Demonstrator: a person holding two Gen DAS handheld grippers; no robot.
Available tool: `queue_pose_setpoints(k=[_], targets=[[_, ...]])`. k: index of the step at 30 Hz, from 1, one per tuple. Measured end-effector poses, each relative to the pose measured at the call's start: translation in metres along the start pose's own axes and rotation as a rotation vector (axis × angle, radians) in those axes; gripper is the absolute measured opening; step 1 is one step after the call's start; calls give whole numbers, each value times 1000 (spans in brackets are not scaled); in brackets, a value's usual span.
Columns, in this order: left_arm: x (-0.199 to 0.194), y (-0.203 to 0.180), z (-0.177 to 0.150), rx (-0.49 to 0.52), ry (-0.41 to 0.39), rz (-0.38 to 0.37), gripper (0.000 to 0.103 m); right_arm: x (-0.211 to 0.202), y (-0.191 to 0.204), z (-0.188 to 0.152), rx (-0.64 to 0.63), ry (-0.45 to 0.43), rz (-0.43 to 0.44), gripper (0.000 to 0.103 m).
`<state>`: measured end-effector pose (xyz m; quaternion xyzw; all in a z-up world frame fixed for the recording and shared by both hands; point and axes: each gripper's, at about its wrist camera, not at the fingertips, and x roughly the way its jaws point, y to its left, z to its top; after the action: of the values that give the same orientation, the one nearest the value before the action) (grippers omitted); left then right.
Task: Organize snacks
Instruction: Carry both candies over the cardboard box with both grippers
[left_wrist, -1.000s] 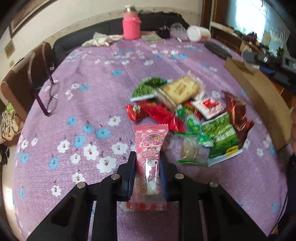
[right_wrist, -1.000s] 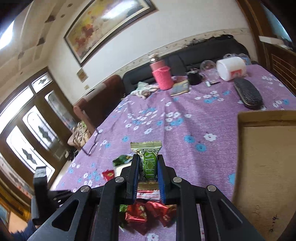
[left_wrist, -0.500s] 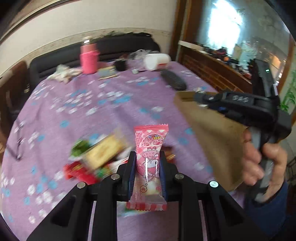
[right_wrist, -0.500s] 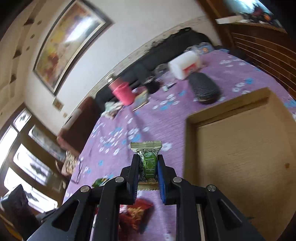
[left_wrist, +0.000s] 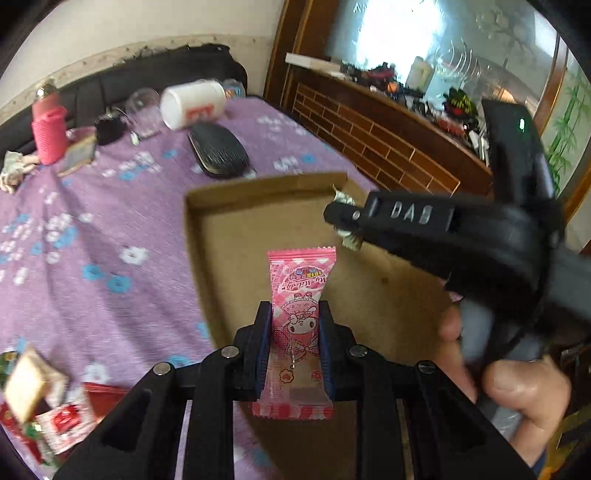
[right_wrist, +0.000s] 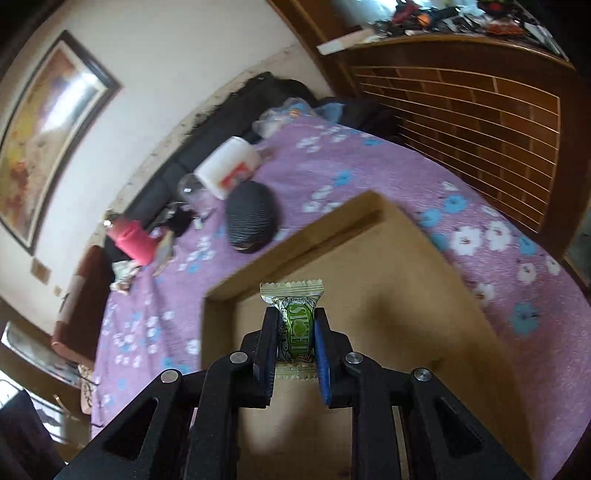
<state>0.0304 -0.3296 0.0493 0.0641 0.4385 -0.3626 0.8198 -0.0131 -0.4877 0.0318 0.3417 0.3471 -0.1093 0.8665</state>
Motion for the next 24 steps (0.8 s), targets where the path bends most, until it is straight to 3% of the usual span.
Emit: queue_pose_setpoints(k=[11, 24], targets=[[12, -3, -26, 33, 41, 12, 22, 28, 1, -11, -51, 111, -102, 19], [4, -9, -36, 68, -6, 51, 23, 35, 10, -17, -84, 126, -138, 20]])
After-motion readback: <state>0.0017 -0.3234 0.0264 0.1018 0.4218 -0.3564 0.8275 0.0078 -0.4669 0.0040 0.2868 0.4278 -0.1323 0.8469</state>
